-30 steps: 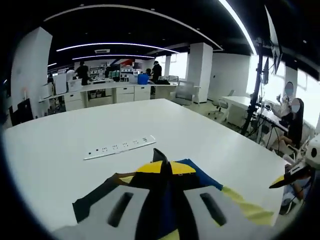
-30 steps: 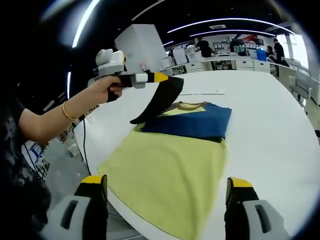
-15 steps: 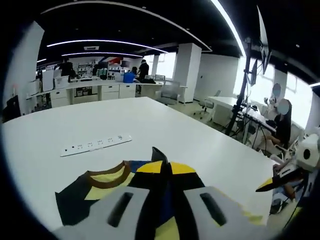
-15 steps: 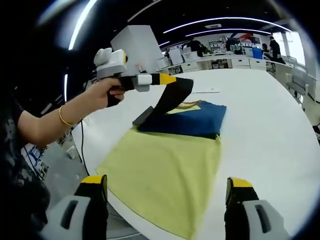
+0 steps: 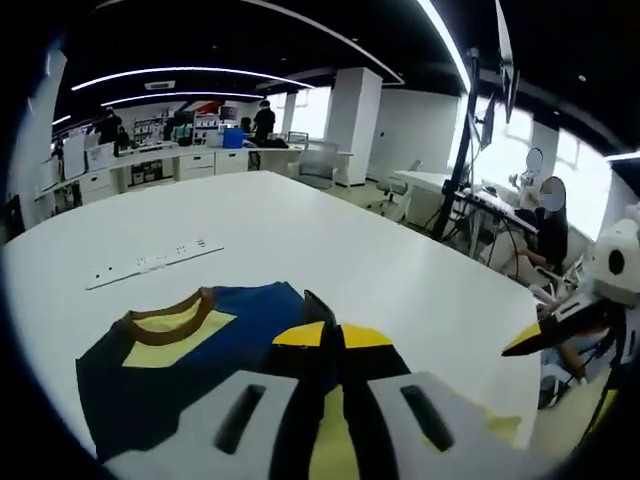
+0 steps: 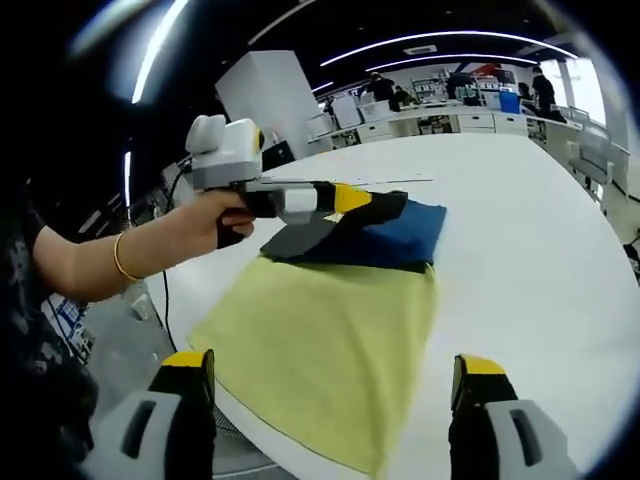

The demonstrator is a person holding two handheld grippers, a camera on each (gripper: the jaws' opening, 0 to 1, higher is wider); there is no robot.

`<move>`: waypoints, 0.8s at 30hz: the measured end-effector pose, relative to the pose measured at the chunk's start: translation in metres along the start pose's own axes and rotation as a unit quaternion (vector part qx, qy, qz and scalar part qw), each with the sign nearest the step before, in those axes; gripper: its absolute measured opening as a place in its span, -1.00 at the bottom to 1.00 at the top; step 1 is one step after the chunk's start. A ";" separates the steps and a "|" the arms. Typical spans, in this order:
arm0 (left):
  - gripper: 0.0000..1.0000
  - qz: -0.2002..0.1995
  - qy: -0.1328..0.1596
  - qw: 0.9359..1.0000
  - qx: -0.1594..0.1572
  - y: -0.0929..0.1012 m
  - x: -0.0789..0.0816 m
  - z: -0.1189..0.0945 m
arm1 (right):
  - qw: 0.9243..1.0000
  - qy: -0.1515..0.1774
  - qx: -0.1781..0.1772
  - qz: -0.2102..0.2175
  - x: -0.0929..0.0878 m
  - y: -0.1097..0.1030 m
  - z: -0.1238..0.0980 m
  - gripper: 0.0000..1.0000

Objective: Fold the garment on the visible template until the final outline fits inside the template.

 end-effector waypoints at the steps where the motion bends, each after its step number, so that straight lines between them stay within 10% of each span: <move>1: -0.98 -0.004 -0.002 1.000 -0.005 0.002 -0.003 0.002 | 1.000 0.000 -0.001 0.001 0.000 0.001 0.000 0.99; 13: -0.16 -0.008 -0.016 0.998 -0.062 0.026 -0.026 0.007 | 1.000 -0.002 0.000 -0.001 -0.002 0.002 -0.002 0.99; 24: 0.68 0.018 -0.005 0.998 -0.054 0.008 -0.023 -0.022 | 0.998 -0.021 0.033 -0.052 0.000 -0.003 0.002 0.99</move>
Point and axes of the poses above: the point that each gripper's makers call its tool centre point, and the gripper's own axes: z roughly forward along the fingers, y roughly to its right, x roughly out of its top, the point moved 5 cm from there along -z, roughly backward along the fingers, and after that the axes turned 6 degrees about -x, right-handed, at the moved point
